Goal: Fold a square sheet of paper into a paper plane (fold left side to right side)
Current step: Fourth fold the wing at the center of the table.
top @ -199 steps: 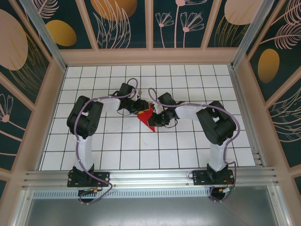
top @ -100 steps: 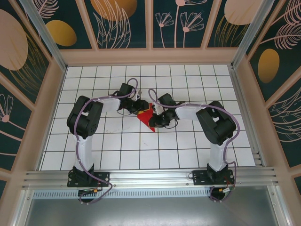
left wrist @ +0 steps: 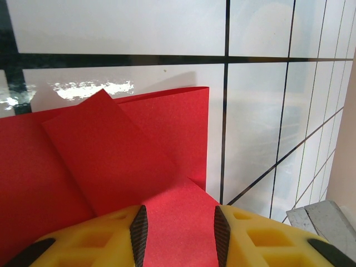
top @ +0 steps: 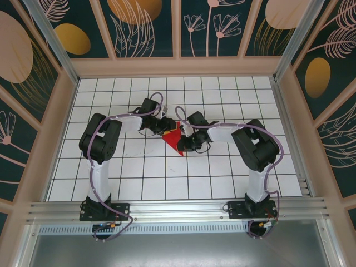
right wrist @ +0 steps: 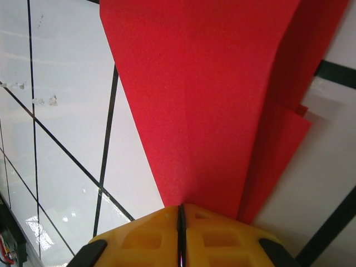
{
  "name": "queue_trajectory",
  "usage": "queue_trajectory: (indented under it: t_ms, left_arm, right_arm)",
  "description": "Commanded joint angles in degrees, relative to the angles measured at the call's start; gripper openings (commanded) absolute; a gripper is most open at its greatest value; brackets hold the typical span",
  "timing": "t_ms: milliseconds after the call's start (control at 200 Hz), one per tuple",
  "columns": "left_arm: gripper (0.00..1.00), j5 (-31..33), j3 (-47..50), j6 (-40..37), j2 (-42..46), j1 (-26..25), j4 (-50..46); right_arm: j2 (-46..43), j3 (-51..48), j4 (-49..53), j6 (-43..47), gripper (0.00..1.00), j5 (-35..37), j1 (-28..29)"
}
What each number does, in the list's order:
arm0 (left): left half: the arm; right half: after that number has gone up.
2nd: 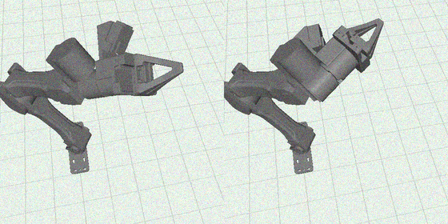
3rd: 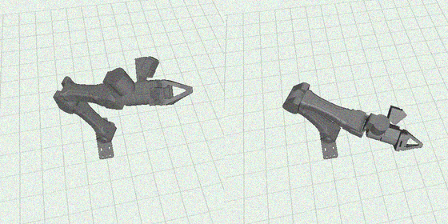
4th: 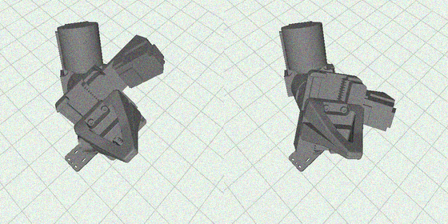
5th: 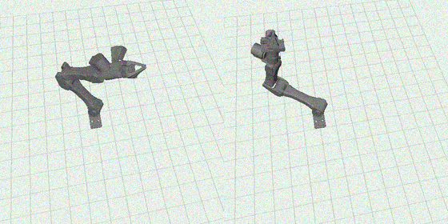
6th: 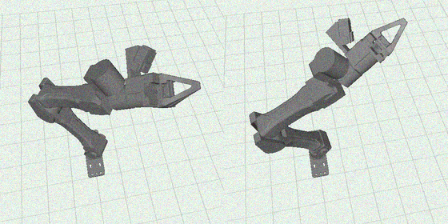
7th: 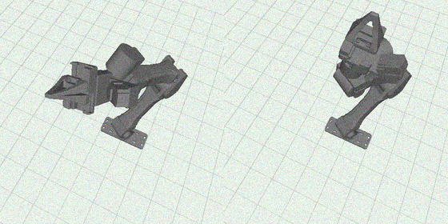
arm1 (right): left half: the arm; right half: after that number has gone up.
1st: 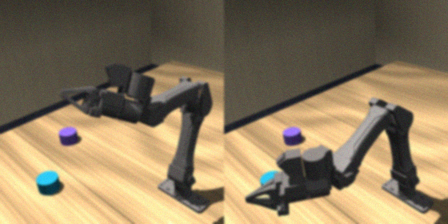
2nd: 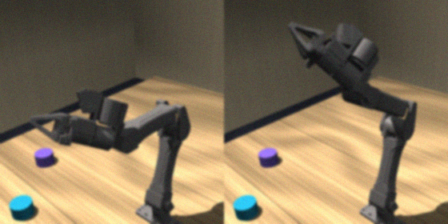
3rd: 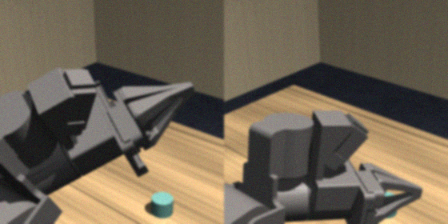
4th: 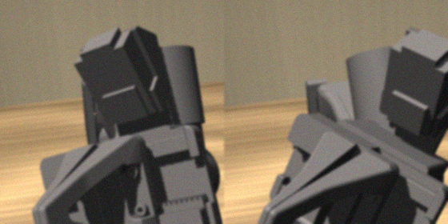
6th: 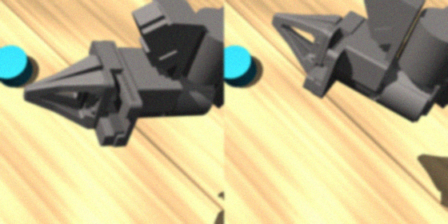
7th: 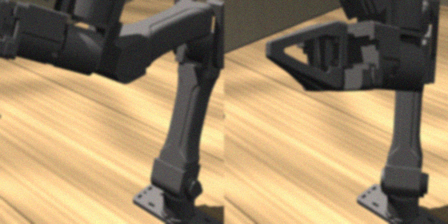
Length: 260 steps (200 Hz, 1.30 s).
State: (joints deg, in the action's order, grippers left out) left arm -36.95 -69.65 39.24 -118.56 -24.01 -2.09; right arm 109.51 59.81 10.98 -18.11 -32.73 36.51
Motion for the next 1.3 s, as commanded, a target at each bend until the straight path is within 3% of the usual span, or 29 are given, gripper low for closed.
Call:
queue_trajectory:
  t_ms: [0, 976, 1296]
  left_arm:
    - [0.41, 6.1, 2.1, -1.0, -4.4, -0.1, -4.6]
    - [0.41, 6.2, 2.1, -1.1, -4.6, -0.1, -4.2]
    - [0.41, 5.9, 2.5, -0.9, -4.0, -0.1, -4.0]
  right_arm:
    - [0.0, -3.6, 11.9, 1.1, 0.11, 2.6, 1.3]
    - [-6.4, -10.0, 17.2, 1.6, 0.11, 3.2, 3.3]
    - [-14.8, -4.0, 12.7, 0.5, 0.13, -0.4, 1.3]
